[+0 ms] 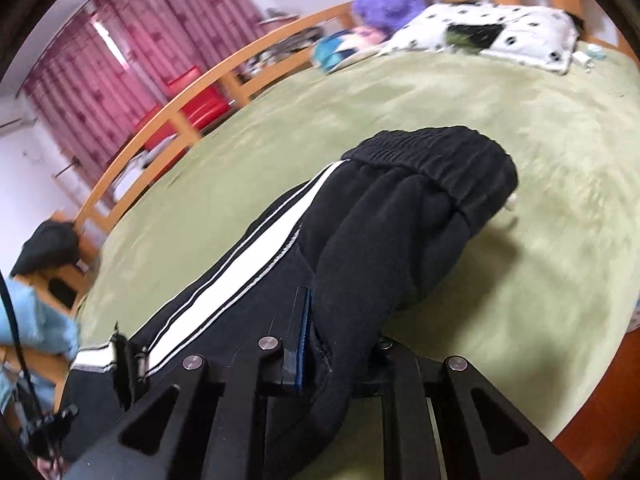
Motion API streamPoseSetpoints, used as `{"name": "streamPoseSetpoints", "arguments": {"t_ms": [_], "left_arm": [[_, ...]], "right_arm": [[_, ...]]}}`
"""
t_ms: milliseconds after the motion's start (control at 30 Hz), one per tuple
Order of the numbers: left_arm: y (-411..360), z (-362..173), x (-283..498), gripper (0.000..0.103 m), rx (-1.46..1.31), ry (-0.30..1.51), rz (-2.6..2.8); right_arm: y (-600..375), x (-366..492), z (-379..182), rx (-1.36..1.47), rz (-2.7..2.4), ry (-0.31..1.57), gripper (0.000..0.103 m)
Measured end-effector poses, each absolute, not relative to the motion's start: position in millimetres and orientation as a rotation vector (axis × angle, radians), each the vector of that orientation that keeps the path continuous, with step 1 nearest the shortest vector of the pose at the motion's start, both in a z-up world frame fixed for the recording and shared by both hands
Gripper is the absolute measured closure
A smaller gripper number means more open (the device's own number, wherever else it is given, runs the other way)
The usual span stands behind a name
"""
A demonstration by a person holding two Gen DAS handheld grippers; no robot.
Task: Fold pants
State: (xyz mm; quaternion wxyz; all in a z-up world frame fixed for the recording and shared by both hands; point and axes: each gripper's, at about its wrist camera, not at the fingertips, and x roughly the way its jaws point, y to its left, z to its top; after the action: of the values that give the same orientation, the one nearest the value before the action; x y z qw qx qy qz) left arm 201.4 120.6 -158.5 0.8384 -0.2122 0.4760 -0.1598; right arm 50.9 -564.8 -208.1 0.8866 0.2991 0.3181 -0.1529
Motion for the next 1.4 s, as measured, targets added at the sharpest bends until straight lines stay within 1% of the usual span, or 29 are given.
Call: {"name": "streamPoseSetpoints", "arguments": {"t_ms": [133,167,233,267,300,333,367,400,433,467,567,633,733,833,867,900,1000,1100,1167,1267,1300,1333,1367,1400], "left_arm": [[178,-152,195,0.093,-0.441,1.0,-0.264],[185,-156,195,0.093,-0.44,1.015,-0.251],[187,-168,194,0.085,-0.413,1.071,-0.252],[186,-174,192,0.082,-0.386,1.091,-0.237],[184,-180,188,0.076,-0.353,1.114,-0.21],[183,-184,186,0.073,-0.344,1.126,-0.208],[183,-189,181,0.071,-0.348,1.135,-0.21],[186,-193,176,0.055,-0.354,1.143,-0.2],[189,-196,168,0.037,-0.342,1.151,-0.169],[192,-196,160,0.034,-0.321,1.137,-0.153],[205,-197,135,0.033,-0.314,1.105,-0.129],[215,-203,122,0.032,-0.391,1.098,-0.141],[221,-211,111,0.03,-0.467,1.078,-0.162],[210,-219,108,0.026,-0.438,1.079,-0.144],[204,-220,107,0.026,-0.412,1.084,-0.141],[198,-222,107,0.025,-0.381,1.088,-0.137],[183,-218,105,0.024,-0.332,1.095,-0.124],[181,-216,102,0.024,-0.356,1.103,-0.143],[188,-215,99,0.024,-0.387,1.102,-0.157],[197,-215,92,0.024,-0.417,1.099,-0.168],[200,-215,90,0.024,-0.42,1.098,-0.17],[201,-214,88,0.024,-0.42,1.096,-0.174],[202,-213,86,0.024,-0.416,1.094,-0.176],[202,-211,85,0.024,-0.412,1.092,-0.177]], "right_arm": [[-513,52,-224,0.628,-0.193,0.738,0.087],[-498,54,-229,0.605,-0.171,0.772,0.085],[-481,54,-238,0.552,-0.165,0.832,0.076],[-477,53,-242,0.522,-0.189,0.855,0.069],[-478,50,-245,0.515,-0.201,0.864,0.068],[-479,47,-247,0.522,-0.201,0.87,0.068],[-482,42,-247,0.539,-0.199,0.879,0.064],[-486,37,-245,0.551,-0.206,0.883,0.062],[-489,33,-242,0.55,-0.212,0.881,0.061],[-491,28,-239,0.542,-0.217,0.88,0.061],[-491,17,-224,0.505,-0.228,0.874,0.061],[-481,13,-212,0.473,-0.211,0.854,0.06],[-449,22,-198,0.4,-0.141,0.839,0.059],[-405,43,-192,0.344,-0.04,0.831,0.058],[-386,53,-194,0.346,0.011,0.829,0.054],[-365,65,-197,0.341,0.072,0.85,0.053],[-309,90,-205,0.305,0.188,0.884,0.053],[-257,111,-216,0.305,0.319,0.93,0.053],[-230,122,-223,0.356,0.383,0.958,0.053],[-194,130,-241,0.378,0.445,1.029,0.05],[-187,129,-245,0.354,0.43,1.043,0.058],[-179,125,-247,0.29,0.394,1.034,0.073],[-173,118,-245,0.216,0.388,1.008,0.091],[-177,110,-237,0.22,0.453,0.978,0.092]]}}
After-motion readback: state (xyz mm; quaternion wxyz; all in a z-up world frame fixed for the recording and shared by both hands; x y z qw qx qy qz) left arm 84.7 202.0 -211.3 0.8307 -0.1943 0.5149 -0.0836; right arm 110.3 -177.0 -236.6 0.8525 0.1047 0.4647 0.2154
